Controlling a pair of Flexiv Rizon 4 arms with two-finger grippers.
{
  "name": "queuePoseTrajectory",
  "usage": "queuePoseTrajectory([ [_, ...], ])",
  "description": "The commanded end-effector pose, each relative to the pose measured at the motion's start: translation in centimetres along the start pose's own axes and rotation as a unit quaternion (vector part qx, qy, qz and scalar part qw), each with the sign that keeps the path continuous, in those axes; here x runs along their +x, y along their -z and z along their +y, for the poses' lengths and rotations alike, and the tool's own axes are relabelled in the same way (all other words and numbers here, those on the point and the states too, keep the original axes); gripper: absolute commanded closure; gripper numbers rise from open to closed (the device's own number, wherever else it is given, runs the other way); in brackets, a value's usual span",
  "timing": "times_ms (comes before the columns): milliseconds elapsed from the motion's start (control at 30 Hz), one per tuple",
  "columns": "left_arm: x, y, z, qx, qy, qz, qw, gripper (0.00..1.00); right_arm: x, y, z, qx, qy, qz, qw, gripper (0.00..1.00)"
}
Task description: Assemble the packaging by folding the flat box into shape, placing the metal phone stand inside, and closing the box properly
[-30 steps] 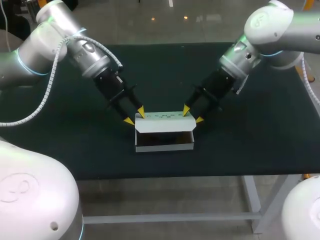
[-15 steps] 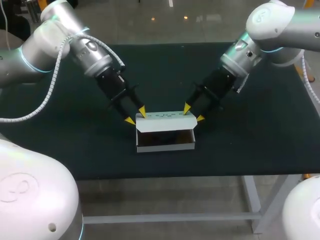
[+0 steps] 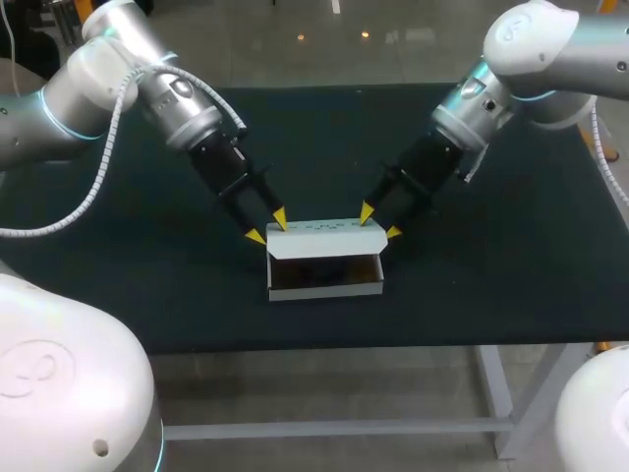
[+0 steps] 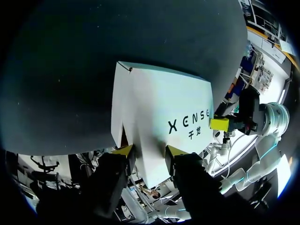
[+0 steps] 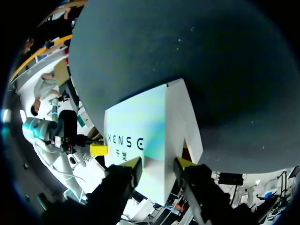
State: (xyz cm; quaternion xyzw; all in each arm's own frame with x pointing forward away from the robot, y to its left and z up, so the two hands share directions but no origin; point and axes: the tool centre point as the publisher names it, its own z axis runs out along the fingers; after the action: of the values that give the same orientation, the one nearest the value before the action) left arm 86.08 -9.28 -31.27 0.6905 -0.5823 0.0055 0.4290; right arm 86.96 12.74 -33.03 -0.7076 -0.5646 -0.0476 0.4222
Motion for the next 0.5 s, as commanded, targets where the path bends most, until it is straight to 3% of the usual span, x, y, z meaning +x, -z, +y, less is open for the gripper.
queuePoseTrajectory([
  [33, 0.34, 0.11, -0.55, -0.01, 0.003, 0.0, 1.0, 0.56, 0.47, -0.03, 0.27, 0.008, -0.001, 0.0, 1.0, 0.51],
  [500, 0.4, 0.68, -1.0, -0.027, 0.016, 0.002, 1.0, 0.56, 1.04, 0.29, 0.46, 0.023, -0.006, 0.004, 1.0, 0.5],
])
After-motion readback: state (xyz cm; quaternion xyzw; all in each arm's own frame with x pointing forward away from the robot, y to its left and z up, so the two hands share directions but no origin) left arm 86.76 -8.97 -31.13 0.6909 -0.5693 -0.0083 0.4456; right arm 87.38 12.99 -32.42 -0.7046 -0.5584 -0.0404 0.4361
